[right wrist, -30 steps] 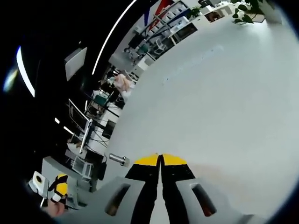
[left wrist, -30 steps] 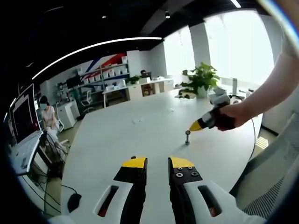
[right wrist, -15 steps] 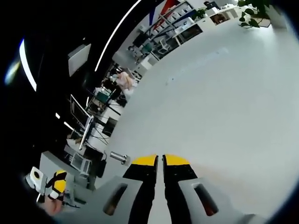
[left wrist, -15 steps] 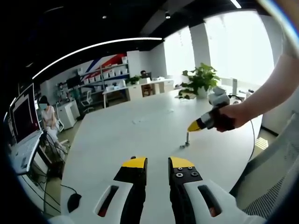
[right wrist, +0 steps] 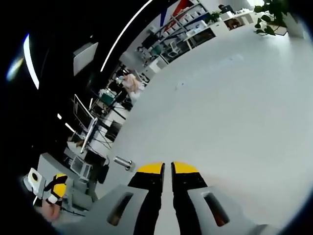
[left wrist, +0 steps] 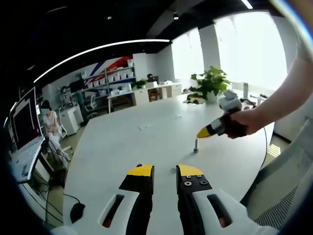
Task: Place the washer onto the threaded stud by aligning its center hole with the stud, sliding it down to the base, and recovering from edge contact or off-axis alignment until the washer reaches the visible bottom stop.
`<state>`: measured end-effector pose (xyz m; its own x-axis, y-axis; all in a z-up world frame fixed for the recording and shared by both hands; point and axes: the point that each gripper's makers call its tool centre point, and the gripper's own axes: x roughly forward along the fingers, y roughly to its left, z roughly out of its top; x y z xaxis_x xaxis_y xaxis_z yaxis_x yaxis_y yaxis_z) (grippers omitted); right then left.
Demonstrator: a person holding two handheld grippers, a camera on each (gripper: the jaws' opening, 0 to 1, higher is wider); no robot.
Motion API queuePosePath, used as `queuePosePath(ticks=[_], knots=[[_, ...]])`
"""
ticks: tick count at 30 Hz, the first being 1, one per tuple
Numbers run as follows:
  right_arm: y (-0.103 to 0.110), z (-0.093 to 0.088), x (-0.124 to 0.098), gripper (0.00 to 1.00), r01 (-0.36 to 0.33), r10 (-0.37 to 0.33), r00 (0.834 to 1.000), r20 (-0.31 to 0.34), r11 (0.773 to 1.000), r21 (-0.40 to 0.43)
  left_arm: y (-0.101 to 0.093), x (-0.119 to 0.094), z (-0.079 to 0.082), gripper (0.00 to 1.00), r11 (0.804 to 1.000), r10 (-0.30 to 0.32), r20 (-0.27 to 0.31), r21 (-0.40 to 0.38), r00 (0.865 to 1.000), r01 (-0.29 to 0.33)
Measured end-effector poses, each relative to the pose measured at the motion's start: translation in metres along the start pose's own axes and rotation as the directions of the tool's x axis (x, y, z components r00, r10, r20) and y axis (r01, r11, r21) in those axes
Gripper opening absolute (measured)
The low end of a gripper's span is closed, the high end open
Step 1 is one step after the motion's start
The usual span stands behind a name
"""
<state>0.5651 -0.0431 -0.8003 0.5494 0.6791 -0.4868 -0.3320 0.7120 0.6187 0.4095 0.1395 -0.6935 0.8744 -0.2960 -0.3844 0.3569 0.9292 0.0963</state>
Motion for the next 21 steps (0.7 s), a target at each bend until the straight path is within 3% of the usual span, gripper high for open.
queuePosePath(ticks=[2,10,21], knots=[[0.005,0.001,-0.002,0.09,0.002,-0.002,1.0,0.001,0.997,-0.075,0.0,0.0,0.0,0.16,1.0,0.001,0.002,0.001,1.0,-0.001],[0.023,-0.007,-0.008,0.11,0.019,-0.019,1.0,0.002,0.971,-0.237,0.0,0.0,0.0,0.16,1.0,-0.002,0.002,-0.007,1.0,0.002],[0.05,-0.036,0.004,0.11,-0.018,-0.015,0.995,-0.096,0.943,-0.334,-0.004,0.002,0.0,0.16,1.0,-0.017,-0.002,0.0,1.0,0.017]])
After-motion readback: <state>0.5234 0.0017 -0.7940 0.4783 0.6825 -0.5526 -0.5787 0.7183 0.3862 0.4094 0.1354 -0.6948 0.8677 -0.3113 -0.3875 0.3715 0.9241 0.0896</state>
